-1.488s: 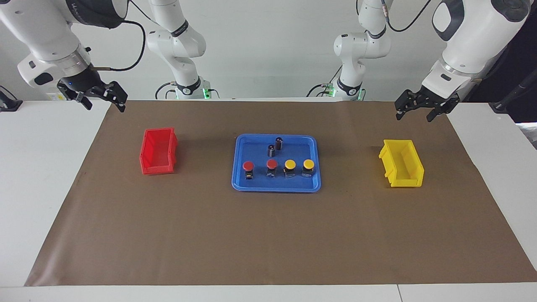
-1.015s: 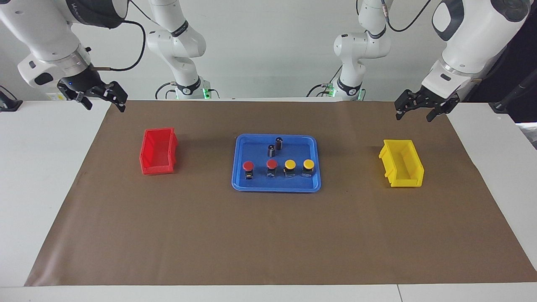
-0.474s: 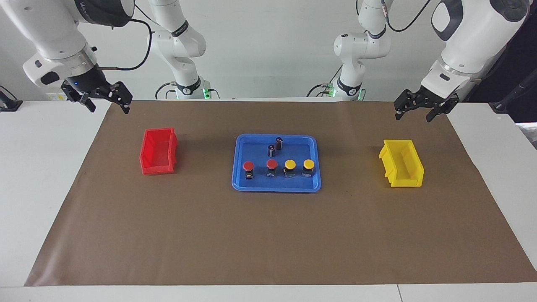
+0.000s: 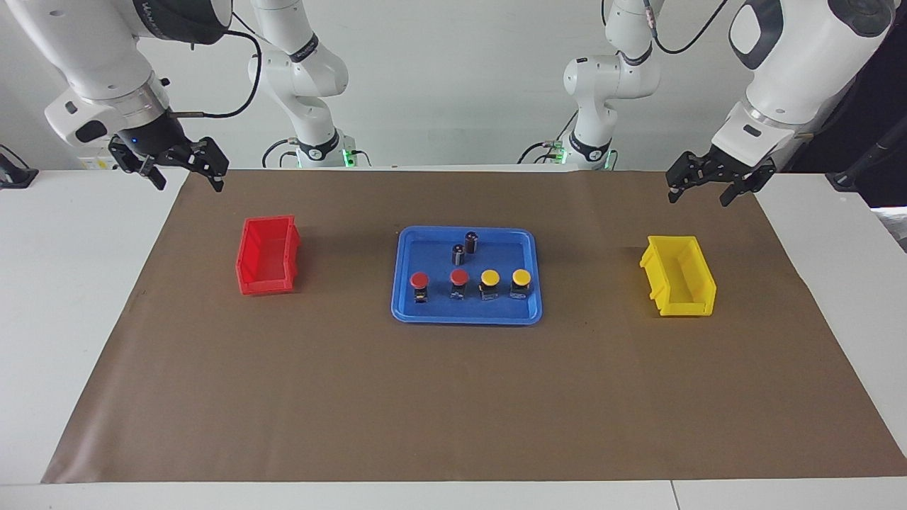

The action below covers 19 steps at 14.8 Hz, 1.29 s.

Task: Sort red and yellow buttons by color

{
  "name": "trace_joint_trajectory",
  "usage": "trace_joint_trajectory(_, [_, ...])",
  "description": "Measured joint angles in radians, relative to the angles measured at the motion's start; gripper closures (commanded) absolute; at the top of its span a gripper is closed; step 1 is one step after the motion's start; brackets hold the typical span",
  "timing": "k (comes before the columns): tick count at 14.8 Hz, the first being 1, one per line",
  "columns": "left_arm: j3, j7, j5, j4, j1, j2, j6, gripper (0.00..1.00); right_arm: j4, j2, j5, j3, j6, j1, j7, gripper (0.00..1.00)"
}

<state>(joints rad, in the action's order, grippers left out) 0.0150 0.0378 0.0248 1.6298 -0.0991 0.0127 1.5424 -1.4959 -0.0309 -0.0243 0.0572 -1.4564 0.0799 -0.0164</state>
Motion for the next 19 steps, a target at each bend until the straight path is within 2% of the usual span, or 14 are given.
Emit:
trace_joint_trajectory(2, [0.000,0.000,0.000,0.046,0.000,0.020,0.029,0.00,0.040,-0.058,0.006,0.077,-0.016,-0.025,-0.119,0.00])
trace_joint_trajectory(4, [0.000,-0.001,0.000,0.078,0.000,0.037,0.050,0.00,0.094,-0.153,0.005,0.129,-0.081,-0.108,-0.283,0.00])
trace_joint_trajectory(6, [0.001,-0.001,0.000,0.107,0.000,0.050,0.083,0.00,0.129,-0.239,-0.001,0.139,-0.182,-0.212,-0.413,0.00])
trace_joint_trajectory(8, [0.004,-0.004,0.000,0.141,-0.001,0.061,0.120,0.00,0.115,-0.292,-0.012,0.140,-0.278,-0.291,-0.494,0.00])
trace_joint_trajectory(11, [0.015,-0.051,0.000,0.188,-0.019,0.065,0.177,0.00,0.008,-0.321,-0.043,0.140,-0.425,-0.335,-0.534,0.00])
trace_joint_trajectory(15, [0.019,-0.076,0.000,0.223,-0.041,0.065,0.211,0.00,-0.155,-0.309,-0.043,0.137,-0.590,-0.334,-0.546,0.00])
trace_joint_trajectory(19, [0.019,-0.076,0.000,0.226,-0.040,0.067,0.213,0.00,-0.270,-0.274,-0.043,0.141,-0.664,-0.355,-0.561,0.00])
